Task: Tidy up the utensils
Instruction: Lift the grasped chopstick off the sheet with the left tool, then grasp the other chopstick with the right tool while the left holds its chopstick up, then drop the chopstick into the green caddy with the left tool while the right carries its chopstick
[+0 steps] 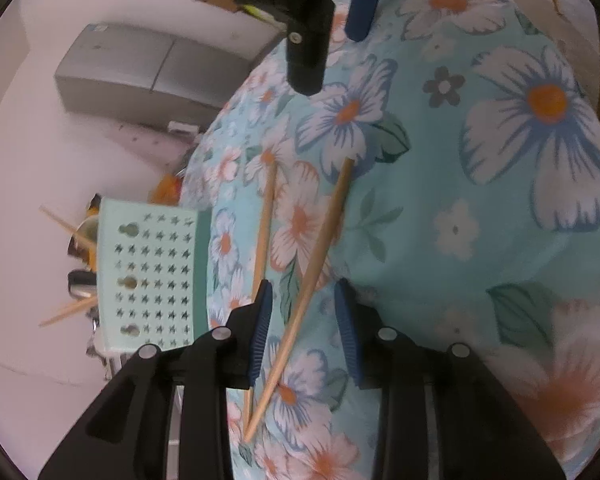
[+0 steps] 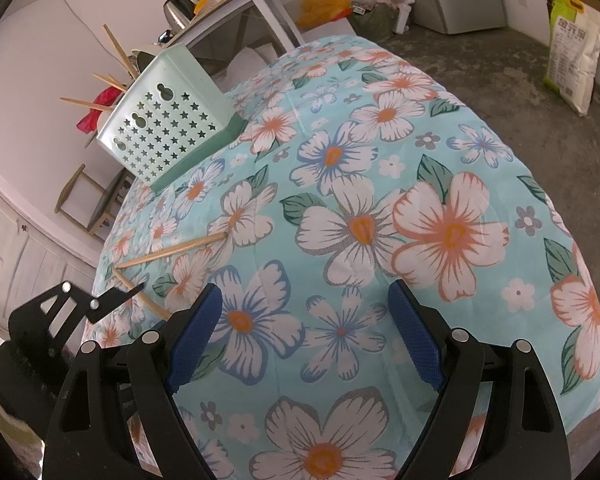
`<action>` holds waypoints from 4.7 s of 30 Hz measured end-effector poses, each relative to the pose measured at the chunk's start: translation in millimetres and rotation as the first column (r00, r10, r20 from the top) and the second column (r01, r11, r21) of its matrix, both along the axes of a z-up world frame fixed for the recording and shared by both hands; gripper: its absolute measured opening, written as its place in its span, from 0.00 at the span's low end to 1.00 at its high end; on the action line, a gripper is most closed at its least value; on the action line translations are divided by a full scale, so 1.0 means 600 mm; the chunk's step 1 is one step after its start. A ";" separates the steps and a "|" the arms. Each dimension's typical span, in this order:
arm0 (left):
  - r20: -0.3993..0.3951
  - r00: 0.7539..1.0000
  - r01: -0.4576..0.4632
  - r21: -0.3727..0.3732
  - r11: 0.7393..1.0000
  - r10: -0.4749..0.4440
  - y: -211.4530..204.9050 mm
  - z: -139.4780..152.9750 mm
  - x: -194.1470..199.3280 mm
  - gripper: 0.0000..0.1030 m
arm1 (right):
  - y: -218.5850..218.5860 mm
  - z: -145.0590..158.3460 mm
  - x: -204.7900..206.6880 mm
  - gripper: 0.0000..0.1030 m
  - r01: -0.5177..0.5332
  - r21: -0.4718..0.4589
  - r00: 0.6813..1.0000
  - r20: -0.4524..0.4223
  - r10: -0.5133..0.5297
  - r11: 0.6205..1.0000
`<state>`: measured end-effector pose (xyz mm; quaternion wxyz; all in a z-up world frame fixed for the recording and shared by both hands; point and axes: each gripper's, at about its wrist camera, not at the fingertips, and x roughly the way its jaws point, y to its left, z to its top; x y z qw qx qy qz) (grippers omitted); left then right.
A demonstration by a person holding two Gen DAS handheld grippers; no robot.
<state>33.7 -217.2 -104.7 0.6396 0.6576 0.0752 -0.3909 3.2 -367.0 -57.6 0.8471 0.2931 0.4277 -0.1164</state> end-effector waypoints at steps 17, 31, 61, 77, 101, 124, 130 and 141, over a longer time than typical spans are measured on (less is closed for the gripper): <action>-0.027 0.999 -0.040 -0.051 0.998 0.038 -0.012 0.021 0.012 0.08 | -0.002 0.010 -0.007 0.73 0.023 0.017 0.999 0.037 -0.023 1.000; -0.059 0.962 -0.270 -0.374 0.887 0.268 0.073 0.152 0.057 0.06 | 0.026 0.055 0.010 0.65 -0.006 0.032 0.994 0.108 0.002 0.999; -0.571 0.752 -0.660 -0.662 0.355 0.330 0.275 0.260 0.176 0.06 | 0.084 -0.035 0.168 0.41 0.141 0.270 0.984 0.066 -0.164 0.953; -0.619 0.710 -0.704 -0.643 0.301 0.336 0.313 0.267 0.178 0.06 | 0.053 0.035 0.106 0.08 0.117 0.309 0.946 0.256 -0.201 0.944; -0.530 0.847 -0.530 -0.844 0.083 0.026 0.236 0.475 0.196 0.06 | -0.003 0.146 0.015 0.04 0.067 0.219 0.865 0.474 -0.166 0.973; -0.635 0.760 -0.649 -0.728 0.221 0.136 0.027 0.346 0.366 0.06 | -0.037 0.116 0.020 0.04 0.086 0.239 0.884 0.430 -0.185 0.967; -0.636 0.764 -0.641 -0.730 0.236 0.107 0.036 0.349 0.345 0.33 | -0.035 0.118 0.020 0.04 0.087 0.237 0.886 0.426 -0.184 0.968; -0.643 0.763 -0.640 -0.738 0.214 0.065 0.120 0.373 0.280 0.58 | -0.021 0.152 0.011 0.04 0.076 0.186 0.876 0.457 -0.155 0.980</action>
